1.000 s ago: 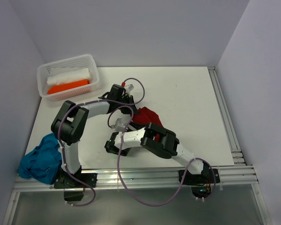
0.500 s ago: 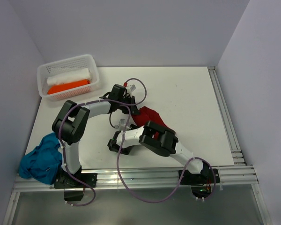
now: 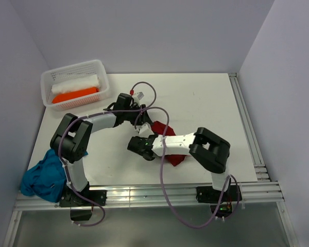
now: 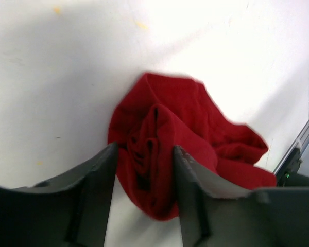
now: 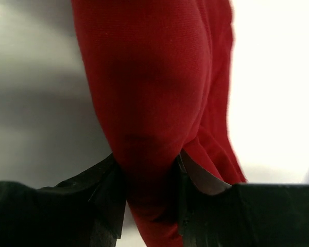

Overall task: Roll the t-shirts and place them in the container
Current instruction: Roll the tshirt

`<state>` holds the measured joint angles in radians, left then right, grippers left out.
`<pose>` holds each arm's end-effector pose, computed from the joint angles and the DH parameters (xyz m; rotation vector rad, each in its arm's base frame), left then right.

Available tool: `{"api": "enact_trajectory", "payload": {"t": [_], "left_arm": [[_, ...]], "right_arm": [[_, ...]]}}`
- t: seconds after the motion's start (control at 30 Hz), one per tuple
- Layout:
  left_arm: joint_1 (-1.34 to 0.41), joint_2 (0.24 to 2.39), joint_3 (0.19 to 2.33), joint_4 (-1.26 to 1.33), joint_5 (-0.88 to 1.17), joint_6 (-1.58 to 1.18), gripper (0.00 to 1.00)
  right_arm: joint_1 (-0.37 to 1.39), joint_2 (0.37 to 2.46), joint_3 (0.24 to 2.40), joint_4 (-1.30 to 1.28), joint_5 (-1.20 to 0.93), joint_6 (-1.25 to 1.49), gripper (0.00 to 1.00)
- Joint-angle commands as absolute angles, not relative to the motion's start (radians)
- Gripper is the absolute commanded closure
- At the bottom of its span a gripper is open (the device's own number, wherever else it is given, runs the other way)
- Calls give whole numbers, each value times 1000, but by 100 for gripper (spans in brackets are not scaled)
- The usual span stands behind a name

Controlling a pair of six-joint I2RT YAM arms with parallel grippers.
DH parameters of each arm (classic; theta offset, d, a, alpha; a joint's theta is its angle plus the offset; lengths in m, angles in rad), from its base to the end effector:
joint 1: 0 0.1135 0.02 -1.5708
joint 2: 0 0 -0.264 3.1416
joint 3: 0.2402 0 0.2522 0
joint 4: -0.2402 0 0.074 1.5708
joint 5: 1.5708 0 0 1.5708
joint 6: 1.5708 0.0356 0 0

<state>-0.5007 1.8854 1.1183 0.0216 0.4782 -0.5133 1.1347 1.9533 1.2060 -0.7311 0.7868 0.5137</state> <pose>0.3406 -0.2051 0.1661 0.2452 2.4434 -1.0394 0.1699 0.3049 0.1372 -0.7000 2.3347 -0.6042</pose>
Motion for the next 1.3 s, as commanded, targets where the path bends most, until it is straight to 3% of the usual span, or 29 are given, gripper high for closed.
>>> {"api": "enact_trajectory", "payload": {"t": [0.0, 0.17, 0.2, 0.4, 0.57, 0.8, 1.03, 1.27], "left_arm": [[-460, 1804, 1080, 112, 491, -538, 47], [-434, 1753, 1020, 158, 491, -552, 28], [-430, 1741, 1014, 160, 489, -555, 19], [-390, 1658, 962, 167, 489, -560, 7], [-367, 1620, 921, 175, 497, -564, 6], [-347, 1585, 838, 222, 514, -583, 0], [-333, 1586, 795, 184, 448, -592, 1], [-270, 1644, 790, 181, 523, -591, 1]], "right_arm": [[1100, 1873, 1125, -523, 415, 506, 100], [1028, 1799, 1008, -367, 132, 497, 100], [1010, 1790, 993, -345, 83, 495, 100], [845, 1712, 870, -200, -303, 489, 100], [723, 1718, 790, -86, -541, 500, 100], [637, 1830, 799, -64, -661, 491, 100], [604, 1850, 857, -208, -560, 436, 100], [600, 1858, 882, -264, -531, 391, 100]]}}
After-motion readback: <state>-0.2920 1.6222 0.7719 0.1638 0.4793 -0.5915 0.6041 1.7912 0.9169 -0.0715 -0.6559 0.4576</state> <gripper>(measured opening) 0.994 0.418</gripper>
